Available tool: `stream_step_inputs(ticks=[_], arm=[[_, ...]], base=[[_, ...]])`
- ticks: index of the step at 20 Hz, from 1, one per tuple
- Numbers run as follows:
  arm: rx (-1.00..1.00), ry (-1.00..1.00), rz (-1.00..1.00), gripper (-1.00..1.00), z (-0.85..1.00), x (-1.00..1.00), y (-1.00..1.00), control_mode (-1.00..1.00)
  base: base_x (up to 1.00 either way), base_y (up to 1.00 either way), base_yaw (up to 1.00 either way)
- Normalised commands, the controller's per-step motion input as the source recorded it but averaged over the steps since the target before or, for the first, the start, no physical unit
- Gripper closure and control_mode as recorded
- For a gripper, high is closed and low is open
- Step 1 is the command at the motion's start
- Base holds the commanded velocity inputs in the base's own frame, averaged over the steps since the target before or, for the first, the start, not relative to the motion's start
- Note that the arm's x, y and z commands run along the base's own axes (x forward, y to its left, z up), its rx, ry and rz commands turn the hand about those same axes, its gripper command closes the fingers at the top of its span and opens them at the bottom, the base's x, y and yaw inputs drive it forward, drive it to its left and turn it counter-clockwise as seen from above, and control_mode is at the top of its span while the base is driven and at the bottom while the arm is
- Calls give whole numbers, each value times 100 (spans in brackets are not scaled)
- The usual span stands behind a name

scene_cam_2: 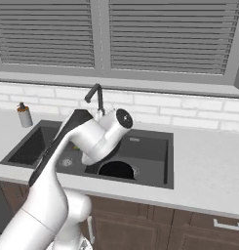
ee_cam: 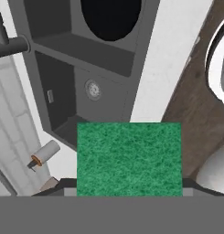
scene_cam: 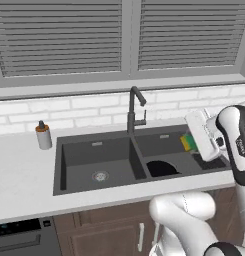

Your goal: Pick the pan and sponge and place them into the sink. Then turn on the water.

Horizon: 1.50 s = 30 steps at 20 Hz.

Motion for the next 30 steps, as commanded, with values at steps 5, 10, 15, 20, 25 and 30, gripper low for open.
stream_step_inputs(ticks=[5,10,15,20,25,30], arm=[[0,12,0,100,-21,68,-64,-100],[0,12,2,100,-41,68,-37,-100],[0,0,2,100,-74,54,-18,-100],[-3,0,5,100,-77,49,-5,-100],[-4,0,6,100,-72,27,0,-100],[-4,0,7,100,-65,15,0,-100]], base=[[0,0,0],[0,0,0],[0,0,0],[0,0,0],[0,0,0],[0,0,0]])
